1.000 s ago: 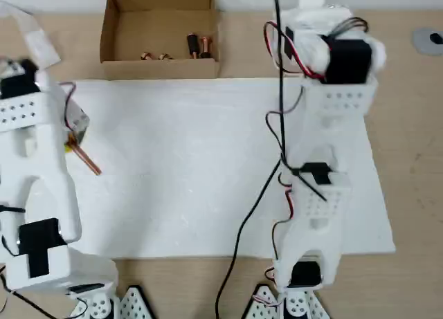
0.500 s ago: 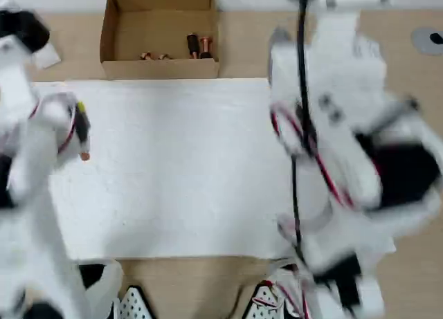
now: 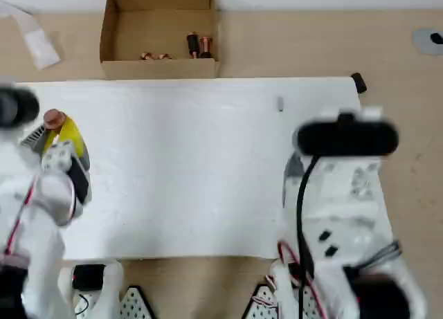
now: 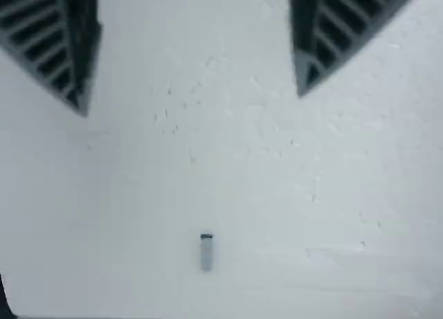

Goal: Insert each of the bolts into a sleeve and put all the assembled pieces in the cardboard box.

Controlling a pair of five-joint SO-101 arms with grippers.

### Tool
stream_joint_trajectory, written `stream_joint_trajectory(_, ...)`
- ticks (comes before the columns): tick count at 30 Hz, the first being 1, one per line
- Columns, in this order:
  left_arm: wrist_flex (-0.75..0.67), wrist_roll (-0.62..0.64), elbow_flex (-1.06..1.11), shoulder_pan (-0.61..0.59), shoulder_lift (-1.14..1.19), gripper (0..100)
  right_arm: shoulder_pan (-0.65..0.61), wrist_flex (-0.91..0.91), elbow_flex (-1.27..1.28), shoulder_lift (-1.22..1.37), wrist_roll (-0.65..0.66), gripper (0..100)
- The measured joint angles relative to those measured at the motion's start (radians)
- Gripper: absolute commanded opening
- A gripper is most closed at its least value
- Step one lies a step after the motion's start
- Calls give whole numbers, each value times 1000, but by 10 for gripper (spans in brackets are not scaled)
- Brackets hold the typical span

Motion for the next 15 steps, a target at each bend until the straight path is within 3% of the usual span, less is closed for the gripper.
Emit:
stream_joint_trajectory(6, -245, 0, 423, -2, -351, 3, 0, -69, 318, -333, 112, 228)
stream_joint_trajectory(11, -307, 0, 755, -2, -615, 3, 0, -72, 502, -471, 117, 228)
stream_joint_trajectory(15, -310, 0, 884, 0, -618, 3, 0, -72, 578, -473, 117, 228)
